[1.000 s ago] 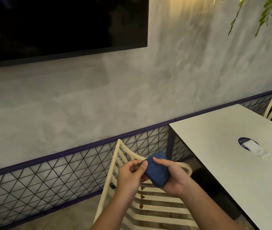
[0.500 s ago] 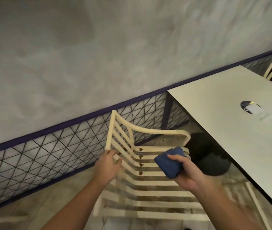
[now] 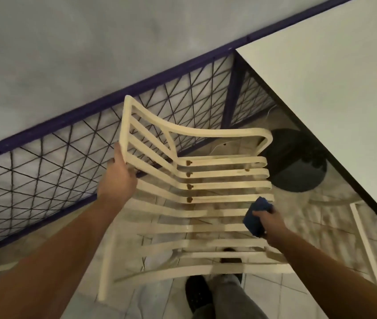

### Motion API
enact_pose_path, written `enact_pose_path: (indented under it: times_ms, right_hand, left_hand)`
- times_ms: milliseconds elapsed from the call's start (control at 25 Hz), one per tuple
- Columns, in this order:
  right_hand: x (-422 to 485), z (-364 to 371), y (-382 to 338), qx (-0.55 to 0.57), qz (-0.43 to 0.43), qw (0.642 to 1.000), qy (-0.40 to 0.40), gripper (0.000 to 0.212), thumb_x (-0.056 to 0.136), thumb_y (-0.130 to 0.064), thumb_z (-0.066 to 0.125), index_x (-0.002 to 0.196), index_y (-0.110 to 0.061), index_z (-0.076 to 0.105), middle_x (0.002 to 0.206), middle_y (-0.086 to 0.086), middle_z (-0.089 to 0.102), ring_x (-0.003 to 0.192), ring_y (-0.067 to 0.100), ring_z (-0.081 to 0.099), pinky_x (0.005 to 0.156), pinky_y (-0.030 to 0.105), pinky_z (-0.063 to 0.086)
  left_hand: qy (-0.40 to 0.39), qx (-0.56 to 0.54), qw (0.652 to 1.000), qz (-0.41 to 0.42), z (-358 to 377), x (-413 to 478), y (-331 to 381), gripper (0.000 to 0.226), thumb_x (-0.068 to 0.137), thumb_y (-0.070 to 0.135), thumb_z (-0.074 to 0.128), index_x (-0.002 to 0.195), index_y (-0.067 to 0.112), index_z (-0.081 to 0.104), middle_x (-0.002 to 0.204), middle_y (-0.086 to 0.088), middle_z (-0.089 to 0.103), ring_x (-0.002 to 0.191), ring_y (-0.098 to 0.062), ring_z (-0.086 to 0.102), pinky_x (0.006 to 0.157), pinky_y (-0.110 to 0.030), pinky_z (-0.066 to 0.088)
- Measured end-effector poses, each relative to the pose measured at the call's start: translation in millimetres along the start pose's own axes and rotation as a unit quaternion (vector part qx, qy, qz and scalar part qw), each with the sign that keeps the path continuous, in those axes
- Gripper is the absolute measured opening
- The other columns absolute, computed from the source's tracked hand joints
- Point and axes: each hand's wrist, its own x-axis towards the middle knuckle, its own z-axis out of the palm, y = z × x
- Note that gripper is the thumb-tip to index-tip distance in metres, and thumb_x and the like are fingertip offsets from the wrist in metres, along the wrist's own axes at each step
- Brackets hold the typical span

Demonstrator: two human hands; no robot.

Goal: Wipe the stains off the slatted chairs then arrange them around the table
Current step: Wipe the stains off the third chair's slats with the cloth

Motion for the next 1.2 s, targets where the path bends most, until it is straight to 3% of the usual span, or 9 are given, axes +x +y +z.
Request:
enact_pose_path:
  times_ms: [80, 200, 280, 440, 560, 640, 760, 960, 1200]
  right_hand:
    - [59.8, -5.6, 4.6, -0.134, -0.043, 0.99, 0.012, 0.031, 0.093, 0.0, 0.065, 0.122, 0.0, 0.055, 0.11, 0.024, 0.063, 0.107, 0.045, 0.063, 0.095, 0.053, 0.052]
    - [112.0, -16.5, -0.7, -0.267, -0.098, 0.958, 0.043, 0.01, 0.09, 0.003, 0.064, 0.095, 0.009, 0.057, 0.076, 0.021, 0.057, 0.067, 0.039, 0.06, 0.059, 0.032, 0.046]
    - [153.7, -22.9, -7.3, -0.287, -0.114, 0.945, 0.103, 0.023, 0.089, -0.009, 0.07, 0.101, 0.005, 0.057, 0.076, 0.017, 0.06, 0.063, 0.032, 0.058, 0.051, 0.029, 0.044]
    - [224.4, -19.6, -3.3, -0.368, -0.092, 0.913, 0.149, 0.042, 0.088, -0.035, 0.071, 0.114, -0.009, 0.051, 0.088, 0.015, 0.066, 0.078, 0.036, 0.067, 0.07, 0.05, 0.06]
    - [233.8, 3.3, -5.1, -0.391, -0.083, 0.909, 0.118, 0.035, 0.09, -0.034, 0.07, 0.109, -0.008, 0.057, 0.074, 0.014, 0.072, 0.065, 0.031, 0.071, 0.054, 0.041, 0.06]
    - [230.3, 22.3, -0.3, -0.383, -0.11, 0.909, 0.124, 0.033, 0.089, -0.028, 0.07, 0.114, -0.01, 0.059, 0.086, 0.015, 0.071, 0.066, 0.028, 0.071, 0.048, 0.037, 0.058]
    - [210.9, 55.1, 17.7, -0.363, -0.145, 0.912, 0.123, 0.042, 0.089, -0.019, 0.07, 0.125, -0.008, 0.051, 0.106, 0.016, 0.062, 0.088, 0.032, 0.066, 0.072, 0.049, 0.061]
    - [185.4, 132.6, 57.0, -0.382, -0.239, 0.892, 0.042, 0.029, 0.092, -0.025, 0.067, 0.115, -0.01, 0.057, 0.097, 0.008, 0.064, 0.085, 0.027, 0.067, 0.077, 0.046, 0.061]
    - [164.5, 239.0, 90.5, -0.358, -0.197, 0.909, -0.073, 0.032, 0.091, -0.032, 0.067, 0.116, -0.017, 0.055, 0.1, 0.005, 0.066, 0.087, 0.024, 0.067, 0.081, 0.046, 0.061]
  left_hand:
    - [0.0, -0.017, 1.0, -0.017, 9.1, 3.4, -1.0, 0.068, 0.106, 0.023, 0.048, 0.16, 0.03, 0.006, 0.103, -0.015, 0.055, 0.075, -0.024, 0.057, 0.058, -0.039, 0.05]
    - [0.018, -0.01, 0.999, -0.024, 10.4, 1.4, -3.9, 0.067, 0.109, 0.029, 0.043, 0.162, 0.03, 0.003, 0.096, -0.012, 0.051, 0.065, -0.014, 0.051, 0.048, -0.028, 0.039]
    - [0.024, -0.007, 1.0, -0.015, 15.0, 4.0, -5.8, 0.067, 0.108, 0.031, 0.043, 0.162, 0.031, 0.001, 0.097, -0.011, 0.051, 0.068, -0.018, 0.055, 0.05, -0.031, 0.044]
    - [0.006, 0.009, 1.0, -0.013, 19.1, 7.3, -7.5, 0.068, 0.108, 0.035, 0.04, 0.161, 0.032, -0.002, 0.11, -0.018, 0.057, 0.081, -0.027, 0.061, 0.06, -0.043, 0.051]
    - [-0.006, 0.007, 1.0, -0.022, 17.6, 6.1, -4.3, 0.069, 0.109, 0.033, 0.04, 0.163, 0.03, -0.002, 0.12, -0.022, 0.056, 0.087, -0.025, 0.056, 0.066, -0.039, 0.046]
    - [-0.005, 0.016, 1.0, -0.023, 17.1, 6.4, -1.2, 0.069, 0.109, 0.031, 0.041, 0.164, 0.027, 0.0, 0.121, -0.024, 0.056, 0.085, -0.022, 0.052, 0.063, -0.034, 0.041]
    - [-0.002, 0.007, 1.0, -0.024, 14.7, 5.8, 0.6, 0.067, 0.108, 0.028, 0.041, 0.164, 0.025, 0.004, 0.112, -0.022, 0.055, 0.084, -0.024, 0.051, 0.064, -0.037, 0.038]
    - [0.0, 0.021, 1.0, -0.017, 14.3, 6.5, 2.6, 0.066, 0.108, 0.028, 0.041, 0.164, 0.025, 0.006, 0.101, -0.008, 0.046, 0.068, -0.009, 0.042, 0.056, -0.028, 0.032]
    - [0.002, 0.028, 1.0, -0.014, 13.7, 5.0, 2.4, 0.066, 0.107, 0.029, 0.042, 0.163, 0.025, 0.009, 0.094, -0.01, 0.052, 0.067, -0.005, 0.044, 0.051, -0.024, 0.029]
